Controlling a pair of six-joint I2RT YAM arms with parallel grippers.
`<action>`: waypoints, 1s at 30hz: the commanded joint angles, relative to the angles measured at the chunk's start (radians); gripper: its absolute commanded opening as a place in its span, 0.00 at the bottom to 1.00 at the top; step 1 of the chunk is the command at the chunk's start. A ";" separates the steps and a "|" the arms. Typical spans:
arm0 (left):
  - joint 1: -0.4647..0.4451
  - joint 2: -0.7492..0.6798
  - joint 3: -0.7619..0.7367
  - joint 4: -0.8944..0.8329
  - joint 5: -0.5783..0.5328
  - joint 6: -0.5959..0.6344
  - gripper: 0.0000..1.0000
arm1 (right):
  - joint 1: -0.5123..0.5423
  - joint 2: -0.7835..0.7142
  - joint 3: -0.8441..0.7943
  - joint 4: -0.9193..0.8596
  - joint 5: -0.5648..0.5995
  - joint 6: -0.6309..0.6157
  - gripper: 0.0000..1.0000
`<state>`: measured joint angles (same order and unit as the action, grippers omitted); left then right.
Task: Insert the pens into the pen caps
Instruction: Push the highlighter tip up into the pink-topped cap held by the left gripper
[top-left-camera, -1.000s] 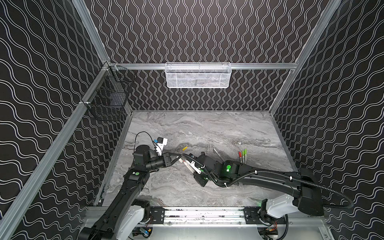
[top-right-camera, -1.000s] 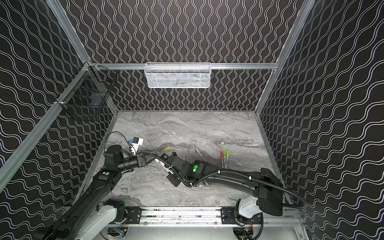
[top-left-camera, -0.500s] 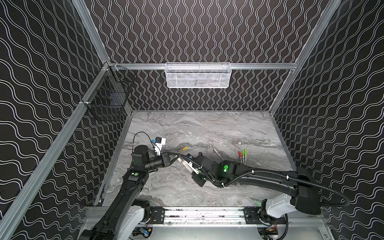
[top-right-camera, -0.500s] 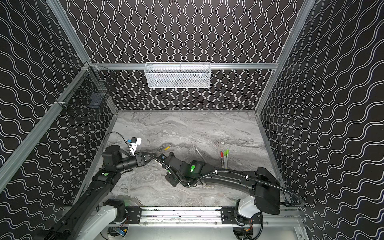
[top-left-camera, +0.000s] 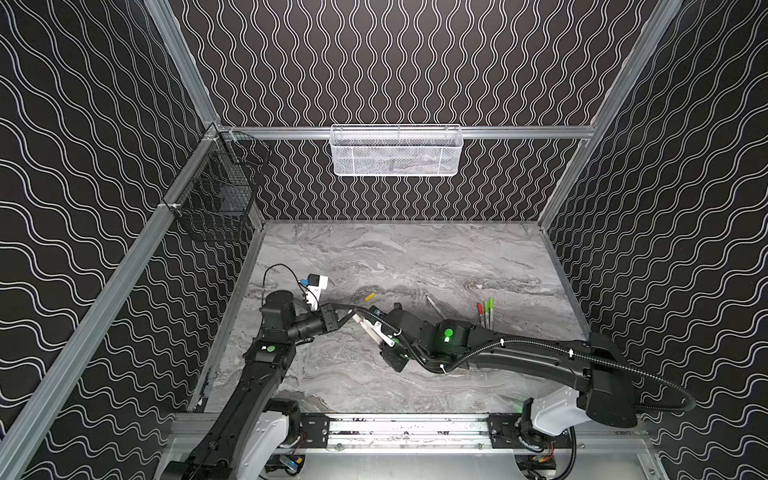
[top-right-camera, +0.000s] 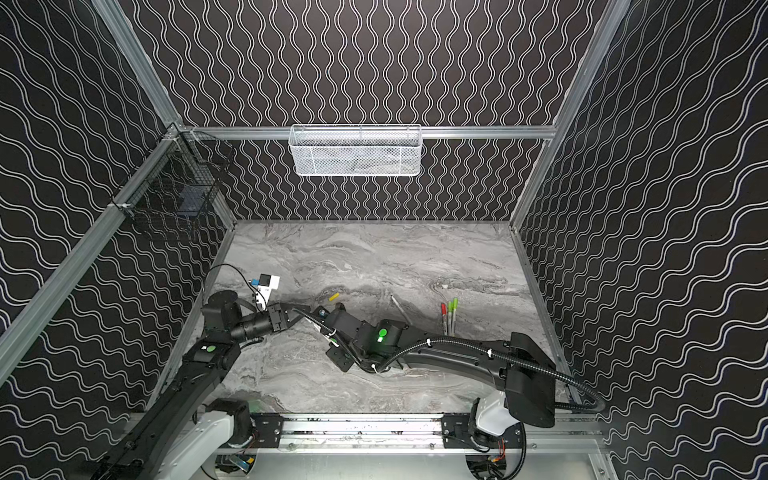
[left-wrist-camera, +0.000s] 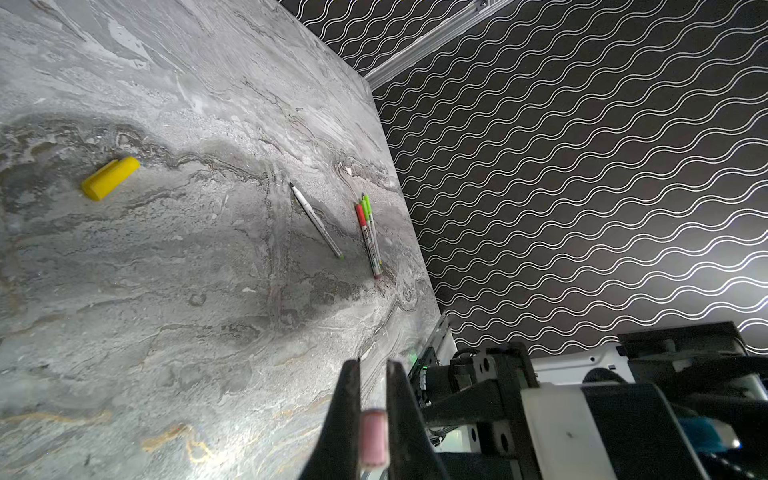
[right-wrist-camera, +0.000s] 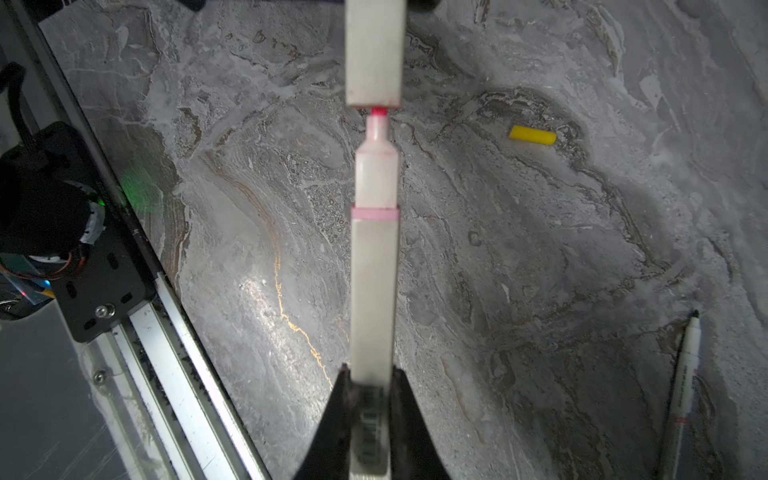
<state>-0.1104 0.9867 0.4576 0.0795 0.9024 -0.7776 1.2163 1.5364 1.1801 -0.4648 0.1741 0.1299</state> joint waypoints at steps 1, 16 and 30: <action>0.002 -0.005 0.009 0.006 0.012 0.021 0.00 | 0.000 0.009 0.020 0.016 0.008 -0.021 0.10; -0.003 0.008 0.009 0.022 0.030 0.020 0.00 | -0.004 0.034 0.044 0.043 0.067 -0.026 0.10; -0.101 -0.017 0.047 -0.112 -0.061 0.114 0.00 | -0.007 0.009 0.059 0.102 0.100 -0.051 0.09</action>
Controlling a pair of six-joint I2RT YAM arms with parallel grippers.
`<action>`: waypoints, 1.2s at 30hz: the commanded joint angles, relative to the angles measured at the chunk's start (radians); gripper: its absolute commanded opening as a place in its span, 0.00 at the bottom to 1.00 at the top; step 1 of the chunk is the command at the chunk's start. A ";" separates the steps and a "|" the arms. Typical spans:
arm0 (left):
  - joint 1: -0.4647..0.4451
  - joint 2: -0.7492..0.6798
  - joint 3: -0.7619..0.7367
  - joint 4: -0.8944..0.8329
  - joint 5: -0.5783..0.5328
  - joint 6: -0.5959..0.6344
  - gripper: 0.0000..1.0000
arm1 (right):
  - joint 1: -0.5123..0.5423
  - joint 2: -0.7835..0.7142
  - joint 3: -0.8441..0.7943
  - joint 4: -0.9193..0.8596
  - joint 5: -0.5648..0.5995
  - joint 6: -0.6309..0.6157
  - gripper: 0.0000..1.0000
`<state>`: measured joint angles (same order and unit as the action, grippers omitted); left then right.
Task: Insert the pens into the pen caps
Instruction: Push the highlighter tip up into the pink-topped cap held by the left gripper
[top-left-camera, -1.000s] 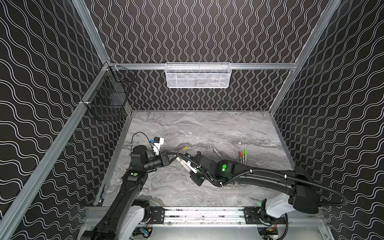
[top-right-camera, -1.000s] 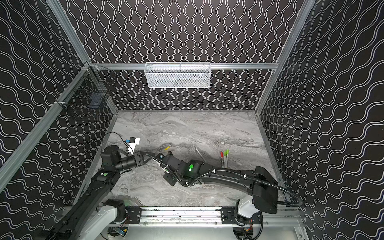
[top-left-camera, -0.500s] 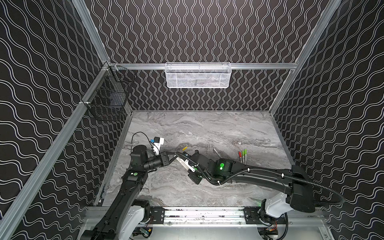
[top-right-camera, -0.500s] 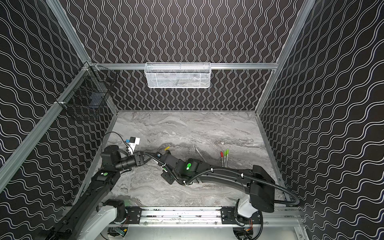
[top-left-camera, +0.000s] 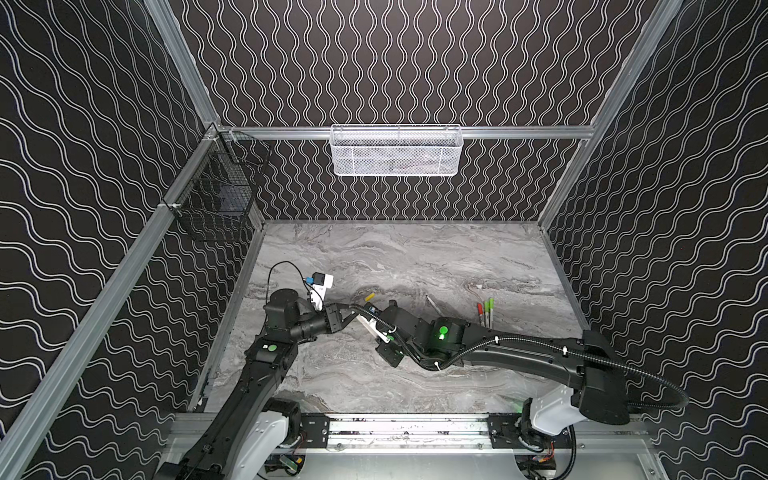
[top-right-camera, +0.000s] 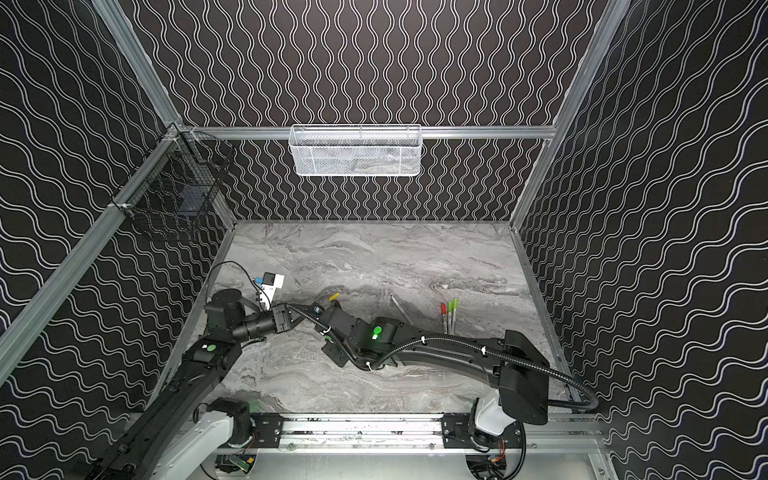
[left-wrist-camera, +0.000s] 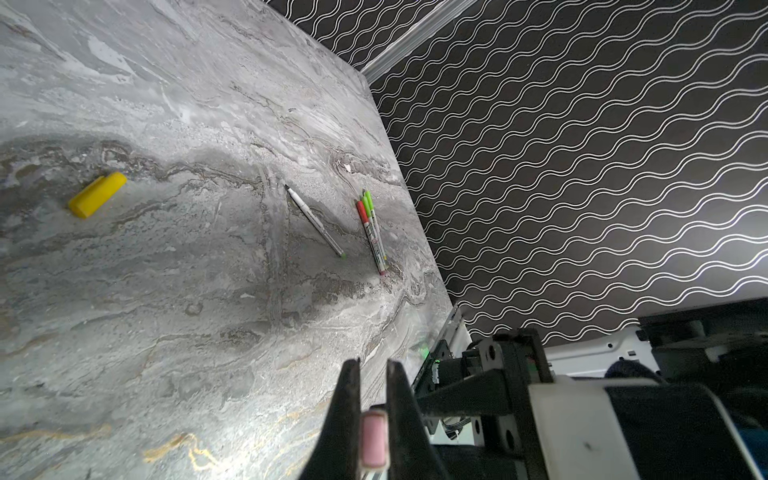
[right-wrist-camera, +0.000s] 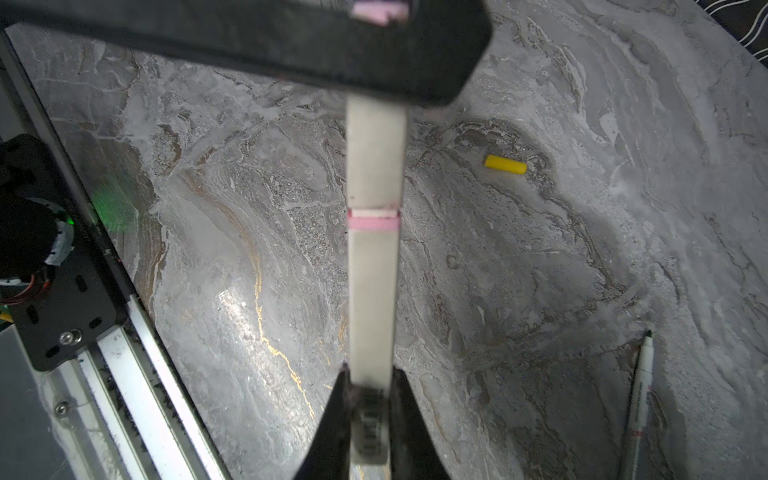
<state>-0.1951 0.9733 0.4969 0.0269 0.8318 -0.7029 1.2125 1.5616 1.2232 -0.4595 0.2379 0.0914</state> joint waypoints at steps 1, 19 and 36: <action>-0.024 -0.007 0.009 -0.063 0.002 0.044 0.00 | -0.003 -0.024 0.014 0.109 0.037 -0.014 0.10; -0.057 -0.042 0.006 -0.044 -0.002 0.033 0.23 | -0.010 -0.029 0.025 0.124 -0.050 -0.019 0.10; -0.056 -0.067 0.002 -0.033 0.000 0.029 0.00 | -0.012 -0.007 0.043 0.133 -0.093 0.004 0.29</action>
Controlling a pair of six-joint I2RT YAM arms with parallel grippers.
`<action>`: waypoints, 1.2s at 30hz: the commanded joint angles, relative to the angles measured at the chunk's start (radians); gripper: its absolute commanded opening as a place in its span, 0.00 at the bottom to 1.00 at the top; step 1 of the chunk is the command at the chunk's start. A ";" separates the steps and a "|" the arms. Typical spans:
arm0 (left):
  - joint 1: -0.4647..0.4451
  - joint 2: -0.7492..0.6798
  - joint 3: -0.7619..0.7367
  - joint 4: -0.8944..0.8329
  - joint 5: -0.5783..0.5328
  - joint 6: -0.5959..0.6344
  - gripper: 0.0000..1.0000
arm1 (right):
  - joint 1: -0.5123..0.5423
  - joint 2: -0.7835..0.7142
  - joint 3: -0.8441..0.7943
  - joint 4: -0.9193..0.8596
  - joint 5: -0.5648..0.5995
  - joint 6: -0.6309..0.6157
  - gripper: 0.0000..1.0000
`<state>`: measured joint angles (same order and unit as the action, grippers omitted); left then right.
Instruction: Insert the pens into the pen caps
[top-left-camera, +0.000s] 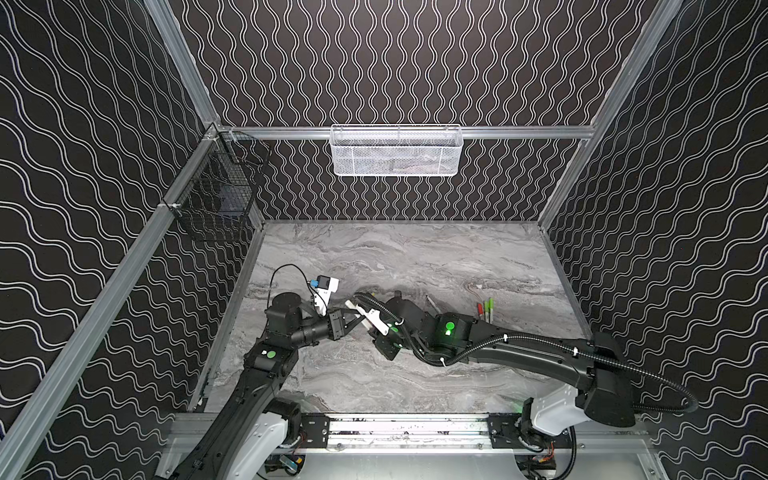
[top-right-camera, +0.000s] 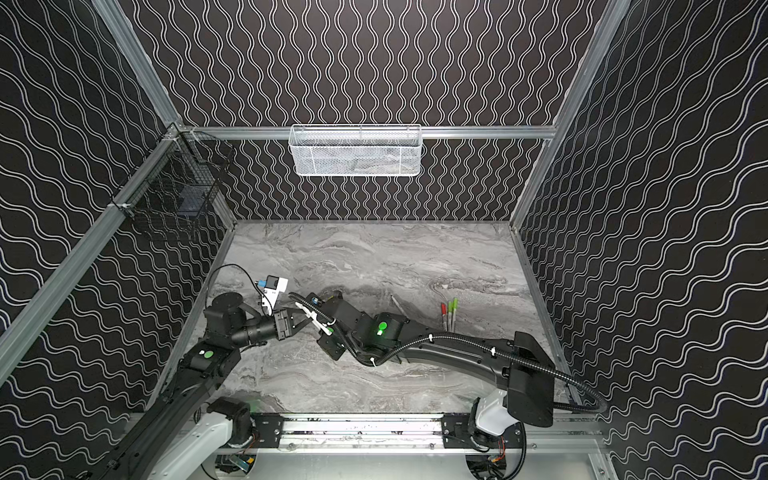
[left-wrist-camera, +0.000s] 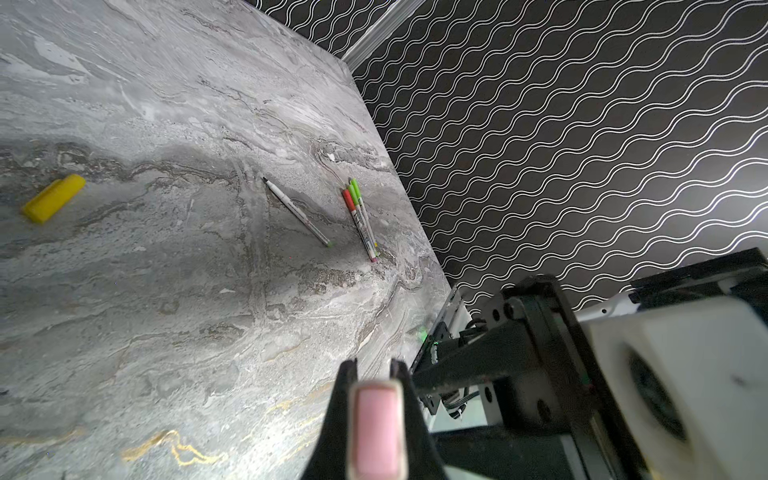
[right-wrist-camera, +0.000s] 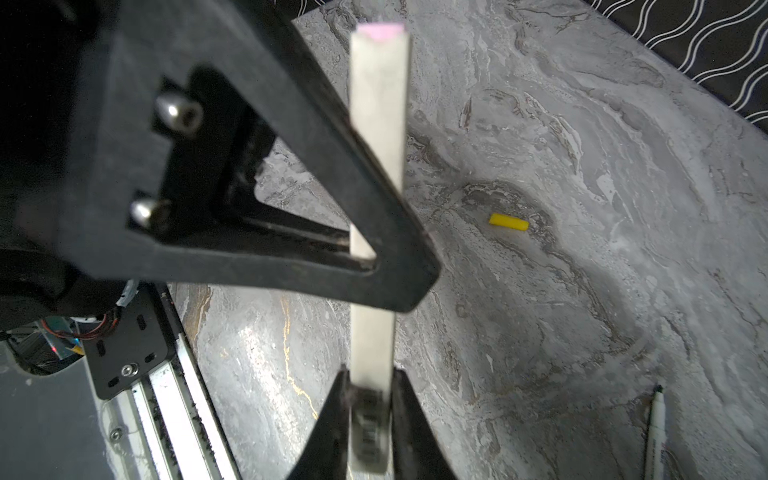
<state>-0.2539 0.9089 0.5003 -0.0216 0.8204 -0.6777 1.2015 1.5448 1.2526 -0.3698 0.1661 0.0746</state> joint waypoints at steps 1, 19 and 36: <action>0.001 -0.002 0.000 0.013 0.011 0.004 0.00 | 0.000 0.012 0.013 0.051 -0.020 0.022 0.31; 0.007 -0.035 0.021 -0.022 -0.012 0.009 0.48 | -0.024 0.029 0.004 0.057 -0.045 0.031 0.06; 0.119 -0.104 0.014 -0.061 -0.040 0.003 0.32 | -0.023 0.037 0.024 -0.004 -0.074 0.033 0.05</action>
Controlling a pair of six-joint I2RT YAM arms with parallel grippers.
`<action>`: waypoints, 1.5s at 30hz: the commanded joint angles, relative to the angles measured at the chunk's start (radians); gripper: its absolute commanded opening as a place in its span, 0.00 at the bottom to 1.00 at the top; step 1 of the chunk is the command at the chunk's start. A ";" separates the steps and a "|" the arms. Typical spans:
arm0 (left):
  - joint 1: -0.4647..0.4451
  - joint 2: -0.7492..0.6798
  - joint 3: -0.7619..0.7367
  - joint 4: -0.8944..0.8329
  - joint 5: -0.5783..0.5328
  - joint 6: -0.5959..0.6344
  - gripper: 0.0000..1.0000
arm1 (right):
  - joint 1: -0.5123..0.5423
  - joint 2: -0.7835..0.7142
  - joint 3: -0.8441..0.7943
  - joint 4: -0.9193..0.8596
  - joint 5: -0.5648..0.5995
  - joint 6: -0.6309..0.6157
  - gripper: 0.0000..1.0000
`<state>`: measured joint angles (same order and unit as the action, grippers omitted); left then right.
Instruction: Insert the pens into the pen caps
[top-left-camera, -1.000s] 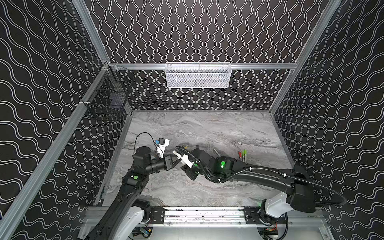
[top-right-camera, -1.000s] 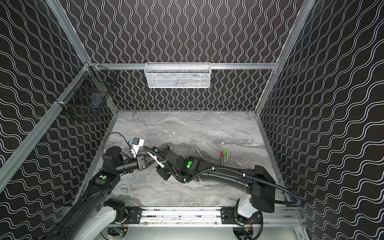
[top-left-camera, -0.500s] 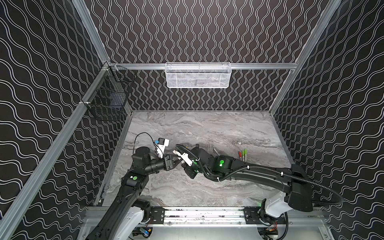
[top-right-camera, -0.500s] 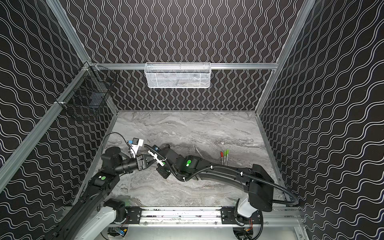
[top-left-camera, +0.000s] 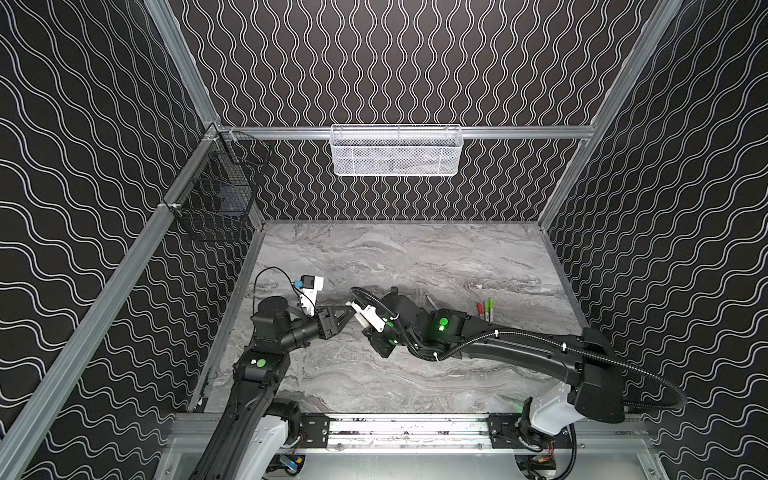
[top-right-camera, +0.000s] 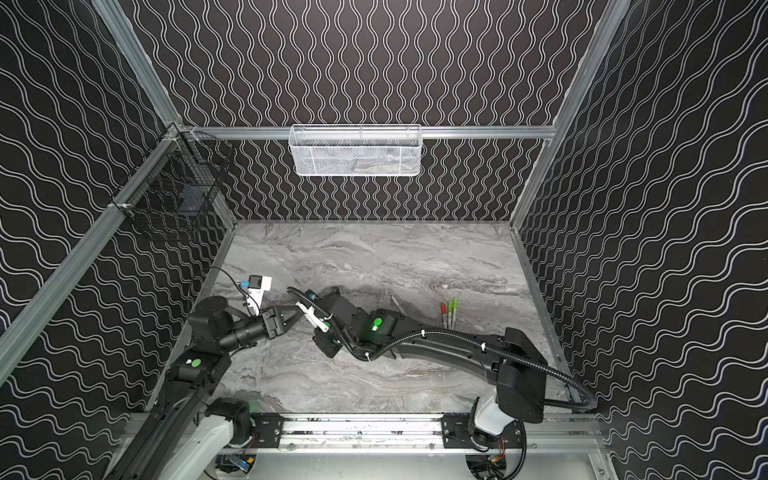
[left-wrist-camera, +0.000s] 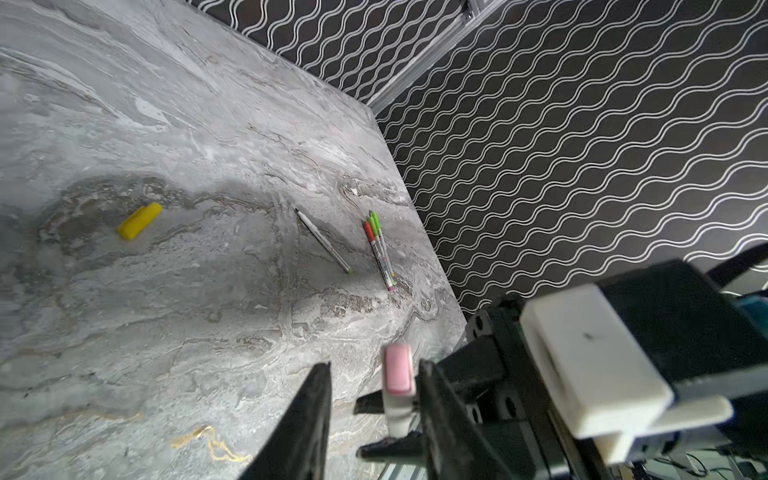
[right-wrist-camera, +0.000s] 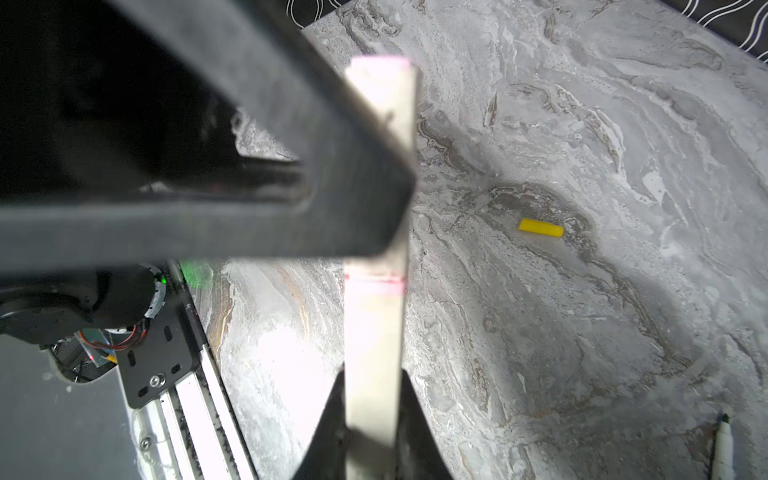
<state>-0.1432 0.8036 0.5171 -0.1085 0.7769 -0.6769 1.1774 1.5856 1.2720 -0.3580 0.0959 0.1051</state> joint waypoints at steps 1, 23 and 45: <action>0.011 0.001 -0.007 0.038 0.011 -0.002 0.31 | 0.001 -0.003 0.004 -0.016 -0.005 0.003 0.05; -0.011 0.052 -0.045 0.185 0.127 -0.053 0.00 | -0.004 0.022 0.124 0.028 0.029 -0.028 0.00; -0.051 0.081 -0.057 0.246 0.147 -0.084 0.00 | -0.059 0.009 0.187 0.199 -0.085 -0.123 0.00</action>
<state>-0.1818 0.8688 0.4709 0.2481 0.7761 -0.7650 1.1149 1.6470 1.4979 -0.5678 0.0719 -0.0124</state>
